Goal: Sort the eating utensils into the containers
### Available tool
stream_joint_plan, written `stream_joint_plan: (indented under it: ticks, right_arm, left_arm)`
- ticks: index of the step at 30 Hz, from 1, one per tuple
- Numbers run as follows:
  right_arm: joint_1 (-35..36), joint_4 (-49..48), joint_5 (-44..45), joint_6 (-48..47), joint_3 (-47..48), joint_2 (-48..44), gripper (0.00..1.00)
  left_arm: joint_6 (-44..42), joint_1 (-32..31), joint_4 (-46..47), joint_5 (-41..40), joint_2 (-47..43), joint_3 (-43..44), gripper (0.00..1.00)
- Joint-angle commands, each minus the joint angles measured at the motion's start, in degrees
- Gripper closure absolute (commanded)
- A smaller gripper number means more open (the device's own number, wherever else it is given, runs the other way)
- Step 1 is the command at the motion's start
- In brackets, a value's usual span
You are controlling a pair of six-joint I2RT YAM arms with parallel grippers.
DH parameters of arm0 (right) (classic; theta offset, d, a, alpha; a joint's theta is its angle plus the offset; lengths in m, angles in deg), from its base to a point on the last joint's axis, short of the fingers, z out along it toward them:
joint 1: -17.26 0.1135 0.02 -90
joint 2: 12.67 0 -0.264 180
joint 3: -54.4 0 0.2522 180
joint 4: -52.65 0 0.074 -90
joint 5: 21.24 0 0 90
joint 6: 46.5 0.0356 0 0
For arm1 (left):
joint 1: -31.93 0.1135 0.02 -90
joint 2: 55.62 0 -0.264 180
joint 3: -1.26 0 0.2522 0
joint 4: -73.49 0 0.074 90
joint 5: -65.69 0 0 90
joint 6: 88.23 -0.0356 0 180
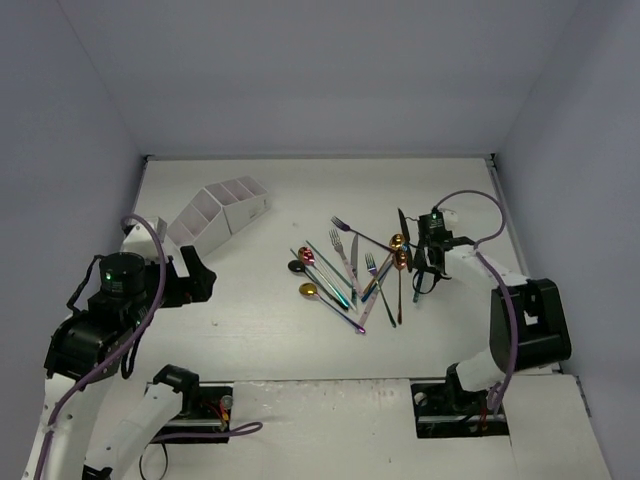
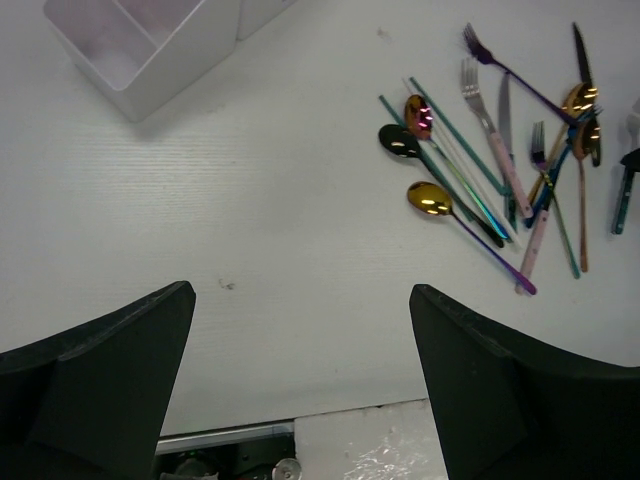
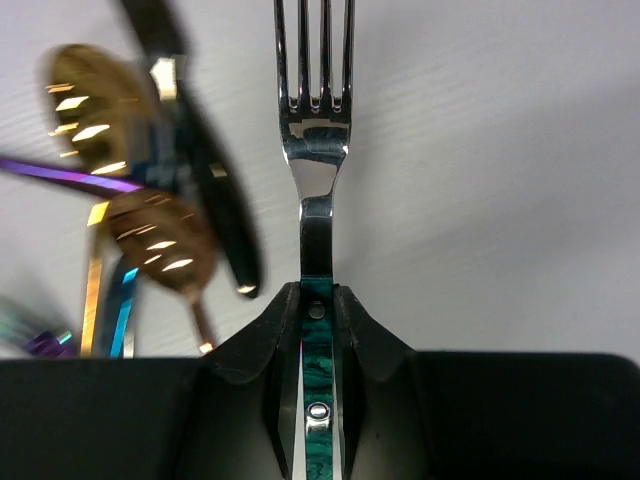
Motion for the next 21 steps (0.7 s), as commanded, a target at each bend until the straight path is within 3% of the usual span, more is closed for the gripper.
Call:
stream_joint_plan:
  ticks: [1,7,13,21]
  right_arm:
    - [5.31,-0.71,0.33,-6.37,4.98,-12.36,1.0]
    - [15.12,-1.65,-5.3,-16.33,10.57,-23.91,1.0]
    - [24.5,-4.7,-14.43,-21.45,14.0,-27.04,1.0]
    - [32.89,-9.43,-21.33,-22.8,18.5,-23.3,1.0]
  left_arm:
    - [3.2,-0.05,8.7,8.22,4.07,4.6,0.13]
    - [7.78,-0.1,17.8,19.53,11.27,9.13,0.13]
    - [10.39,-2.76,26.47,20.79,17.82,13.61,0.13]
    - [4.84,-19.17,32.25,5.62,28.43,21.14,0.13]
